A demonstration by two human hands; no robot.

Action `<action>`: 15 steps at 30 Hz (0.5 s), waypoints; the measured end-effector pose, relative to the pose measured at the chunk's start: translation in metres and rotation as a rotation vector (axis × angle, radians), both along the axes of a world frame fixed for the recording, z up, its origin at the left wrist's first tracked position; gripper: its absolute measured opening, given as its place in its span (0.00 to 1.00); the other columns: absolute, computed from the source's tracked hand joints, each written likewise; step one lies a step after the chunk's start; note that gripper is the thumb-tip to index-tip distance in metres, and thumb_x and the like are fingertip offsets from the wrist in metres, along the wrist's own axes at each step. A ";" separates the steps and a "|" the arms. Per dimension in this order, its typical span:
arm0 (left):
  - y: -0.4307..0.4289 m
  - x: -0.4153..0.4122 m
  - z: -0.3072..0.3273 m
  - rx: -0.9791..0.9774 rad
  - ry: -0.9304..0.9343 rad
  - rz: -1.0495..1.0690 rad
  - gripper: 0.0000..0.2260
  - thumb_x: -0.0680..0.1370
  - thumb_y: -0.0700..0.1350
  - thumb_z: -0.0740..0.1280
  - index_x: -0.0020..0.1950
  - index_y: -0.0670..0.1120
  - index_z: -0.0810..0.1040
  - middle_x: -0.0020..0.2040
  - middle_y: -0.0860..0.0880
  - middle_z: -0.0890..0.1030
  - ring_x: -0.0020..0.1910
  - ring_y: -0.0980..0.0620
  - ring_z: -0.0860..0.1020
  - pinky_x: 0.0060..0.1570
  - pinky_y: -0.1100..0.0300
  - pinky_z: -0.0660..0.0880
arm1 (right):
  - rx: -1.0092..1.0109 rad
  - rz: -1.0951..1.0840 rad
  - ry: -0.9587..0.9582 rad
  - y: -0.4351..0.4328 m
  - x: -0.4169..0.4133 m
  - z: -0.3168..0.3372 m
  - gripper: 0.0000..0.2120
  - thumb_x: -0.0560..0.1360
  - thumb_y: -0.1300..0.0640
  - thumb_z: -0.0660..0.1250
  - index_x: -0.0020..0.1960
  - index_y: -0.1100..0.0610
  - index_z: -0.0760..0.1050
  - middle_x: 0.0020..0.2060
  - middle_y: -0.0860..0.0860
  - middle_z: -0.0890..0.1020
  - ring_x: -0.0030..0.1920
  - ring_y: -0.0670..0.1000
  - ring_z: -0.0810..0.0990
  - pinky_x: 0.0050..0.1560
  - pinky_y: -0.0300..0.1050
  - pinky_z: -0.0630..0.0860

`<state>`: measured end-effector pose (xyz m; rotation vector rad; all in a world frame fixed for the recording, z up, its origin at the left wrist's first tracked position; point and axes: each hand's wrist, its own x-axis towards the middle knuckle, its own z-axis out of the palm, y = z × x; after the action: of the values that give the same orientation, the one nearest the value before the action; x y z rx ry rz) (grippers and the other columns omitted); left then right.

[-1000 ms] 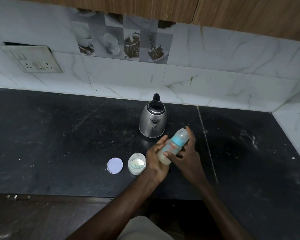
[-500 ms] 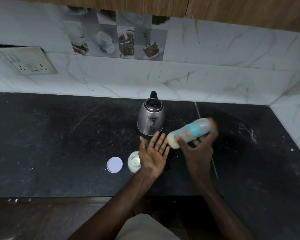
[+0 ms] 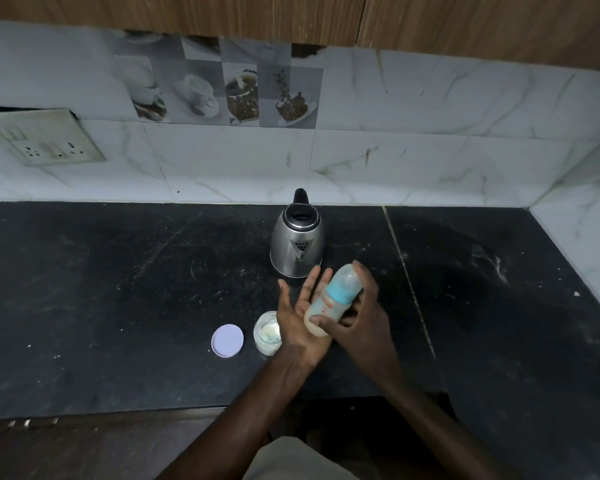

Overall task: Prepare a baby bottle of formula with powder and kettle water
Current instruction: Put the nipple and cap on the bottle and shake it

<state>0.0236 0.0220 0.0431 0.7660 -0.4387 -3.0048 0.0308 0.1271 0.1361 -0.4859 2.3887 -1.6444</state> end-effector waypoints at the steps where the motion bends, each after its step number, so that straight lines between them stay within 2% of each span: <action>1: 0.000 0.001 0.002 0.009 0.009 -0.007 0.34 0.79 0.70 0.61 0.76 0.47 0.77 0.74 0.41 0.77 0.75 0.36 0.73 0.79 0.36 0.61 | -0.042 0.029 -0.024 0.000 -0.002 0.004 0.47 0.77 0.67 0.75 0.84 0.43 0.53 0.78 0.59 0.68 0.77 0.60 0.69 0.63 0.31 0.75; 2: -0.001 0.002 0.003 0.014 0.010 -0.013 0.34 0.80 0.69 0.61 0.75 0.47 0.77 0.74 0.40 0.78 0.75 0.36 0.73 0.80 0.37 0.61 | -0.011 0.053 -0.012 0.002 -0.007 0.003 0.47 0.77 0.67 0.75 0.84 0.43 0.54 0.78 0.58 0.68 0.77 0.59 0.68 0.70 0.42 0.74; 3: -0.001 0.003 0.004 0.012 0.000 -0.018 0.34 0.80 0.69 0.61 0.75 0.46 0.77 0.73 0.39 0.78 0.75 0.36 0.73 0.80 0.38 0.62 | -0.046 0.093 -0.048 0.005 -0.012 0.003 0.48 0.76 0.67 0.76 0.84 0.44 0.53 0.79 0.58 0.67 0.77 0.60 0.69 0.72 0.49 0.73; 5: -0.003 0.003 0.007 0.008 -0.011 -0.024 0.34 0.80 0.68 0.62 0.75 0.45 0.76 0.73 0.39 0.78 0.75 0.36 0.74 0.80 0.40 0.62 | 0.064 0.100 -0.027 0.019 -0.021 -0.008 0.53 0.69 0.60 0.83 0.80 0.35 0.55 0.76 0.46 0.72 0.71 0.54 0.78 0.63 0.55 0.81; 7: -0.002 0.002 0.011 0.023 0.004 -0.036 0.34 0.80 0.68 0.62 0.75 0.45 0.77 0.73 0.39 0.78 0.72 0.37 0.77 0.79 0.41 0.65 | 0.135 0.148 -0.010 0.027 -0.029 -0.014 0.55 0.65 0.55 0.86 0.77 0.29 0.55 0.70 0.36 0.75 0.65 0.48 0.82 0.58 0.56 0.84; 10: 0.003 0.003 0.013 0.047 0.005 -0.053 0.34 0.81 0.67 0.62 0.75 0.43 0.76 0.71 0.37 0.79 0.67 0.37 0.81 0.73 0.42 0.72 | 0.265 0.220 0.093 0.032 -0.042 -0.006 0.54 0.64 0.49 0.86 0.75 0.25 0.53 0.66 0.27 0.74 0.61 0.45 0.83 0.56 0.51 0.84; 12: 0.004 0.001 0.012 0.036 0.005 -0.054 0.35 0.80 0.67 0.62 0.76 0.42 0.75 0.72 0.37 0.78 0.71 0.37 0.77 0.77 0.43 0.67 | 0.335 0.197 0.178 0.031 -0.048 0.016 0.55 0.63 0.46 0.85 0.72 0.19 0.50 0.63 0.26 0.73 0.58 0.46 0.84 0.53 0.47 0.85; 14: 0.002 -0.001 0.011 -0.037 -0.021 -0.044 0.34 0.79 0.67 0.61 0.76 0.44 0.76 0.72 0.40 0.79 0.73 0.41 0.76 0.80 0.46 0.63 | 0.181 -0.026 0.234 0.034 -0.053 0.032 0.56 0.62 0.52 0.86 0.70 0.19 0.51 0.58 0.28 0.77 0.56 0.43 0.85 0.51 0.43 0.85; 15: 0.001 -0.001 0.009 -0.094 -0.041 -0.034 0.34 0.79 0.68 0.61 0.75 0.45 0.77 0.71 0.41 0.80 0.73 0.43 0.76 0.80 0.47 0.64 | 0.025 -0.177 0.279 0.032 -0.053 0.034 0.56 0.63 0.57 0.85 0.72 0.23 0.52 0.58 0.29 0.77 0.57 0.41 0.84 0.51 0.41 0.85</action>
<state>0.0222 0.0226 0.0517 0.8230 -0.5958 -2.9784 -0.0220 0.1594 0.1703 -0.5446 2.7211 -1.7145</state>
